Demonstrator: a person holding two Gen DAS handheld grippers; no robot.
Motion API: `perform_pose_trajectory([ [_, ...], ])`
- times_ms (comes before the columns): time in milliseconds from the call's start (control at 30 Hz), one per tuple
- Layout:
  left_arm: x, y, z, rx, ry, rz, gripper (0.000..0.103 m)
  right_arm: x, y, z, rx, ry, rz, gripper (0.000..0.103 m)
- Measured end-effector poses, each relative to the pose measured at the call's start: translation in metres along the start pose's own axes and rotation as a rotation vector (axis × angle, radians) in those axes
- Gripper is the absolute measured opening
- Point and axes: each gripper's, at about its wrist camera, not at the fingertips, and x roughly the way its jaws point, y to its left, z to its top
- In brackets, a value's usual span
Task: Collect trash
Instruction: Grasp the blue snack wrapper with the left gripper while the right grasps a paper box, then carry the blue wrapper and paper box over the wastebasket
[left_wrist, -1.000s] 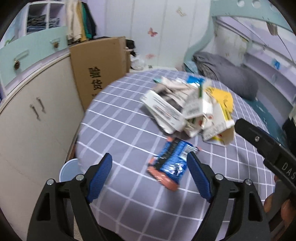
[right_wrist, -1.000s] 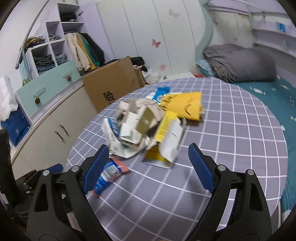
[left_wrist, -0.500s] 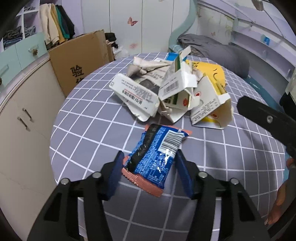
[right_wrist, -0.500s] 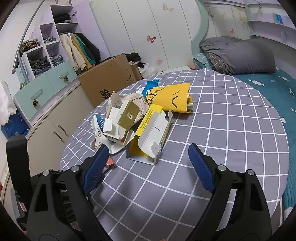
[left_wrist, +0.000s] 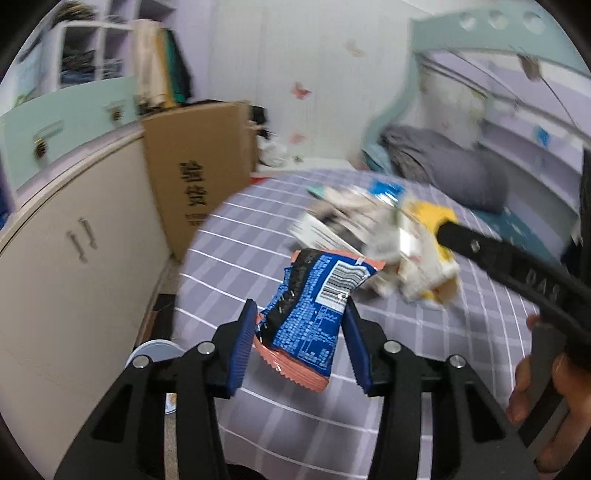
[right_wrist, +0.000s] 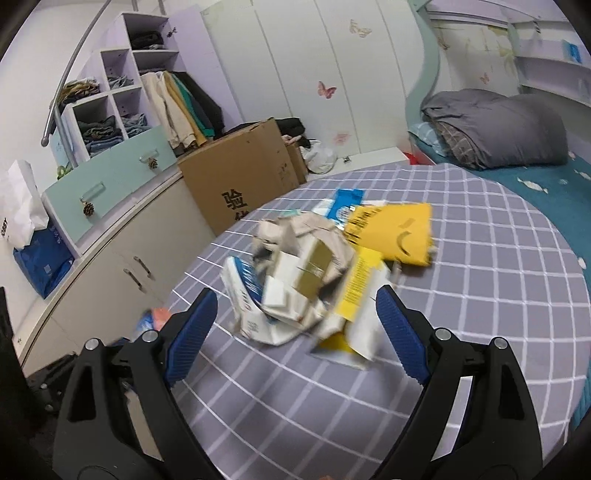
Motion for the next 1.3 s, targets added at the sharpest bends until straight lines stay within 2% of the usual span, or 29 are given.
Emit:
perform_pose_trajectory([
  [100, 0.002, 0.02, 0.012, -0.049, -0.025, 0.106, 0.046, 0.015, 0.012, 0.006, -0.001, 0.035, 0.035, 0.086],
  [200, 0.005, 0.038, 0.02, -0.09, -0.032, 0.142, 0.046, 0.034, 0.024, 0.012, -0.03, 0.055, -0.001, 0.086],
  [300, 0.006, 0.052, 0.024, -0.118, -0.034, 0.146, 0.046, 0.061, 0.022, 0.014, -0.01, 0.108, -0.071, 0.083],
  [400, 0.008, 0.062, 0.025, -0.125, -0.036, 0.144, 0.046, 0.075, 0.017, 0.012, -0.001, 0.136, -0.108, 0.068],
  [467, 0.011, 0.068, 0.026, -0.131, -0.034, 0.142, 0.046, 0.08, 0.015, 0.01, -0.001, 0.147, -0.118, 0.045],
  [600, 0.013, 0.075, 0.024, -0.157, -0.033, 0.111, 0.046, 0.079, 0.014, 0.009, -0.013, 0.141, -0.117, 0.043],
  [833, 0.013, 0.095, 0.021, -0.188, -0.046, 0.095, 0.046, 0.052, 0.03, 0.014, -0.041, 0.02, -0.127, 0.04],
  [933, 0.01, 0.109, 0.018, -0.21, -0.052, 0.103, 0.046, 0.038, 0.053, 0.019, -0.08, -0.032, -0.086, 0.04],
  [1067, 0.005, 0.135, 0.012, -0.254, -0.057, 0.118, 0.046, 0.035, 0.101, 0.019, -0.172, -0.045, -0.012, 0.04],
  [1167, 0.0, 0.16, 0.004, -0.294, -0.057, 0.148, 0.046, 0.045, 0.142, 0.012, -0.225, -0.016, 0.082, 0.04],
  [1300, -0.006, 0.201, -0.015, -0.357, -0.04, 0.198, 0.046, 0.067, 0.195, -0.012, -0.298, 0.048, 0.167, 0.04],
])
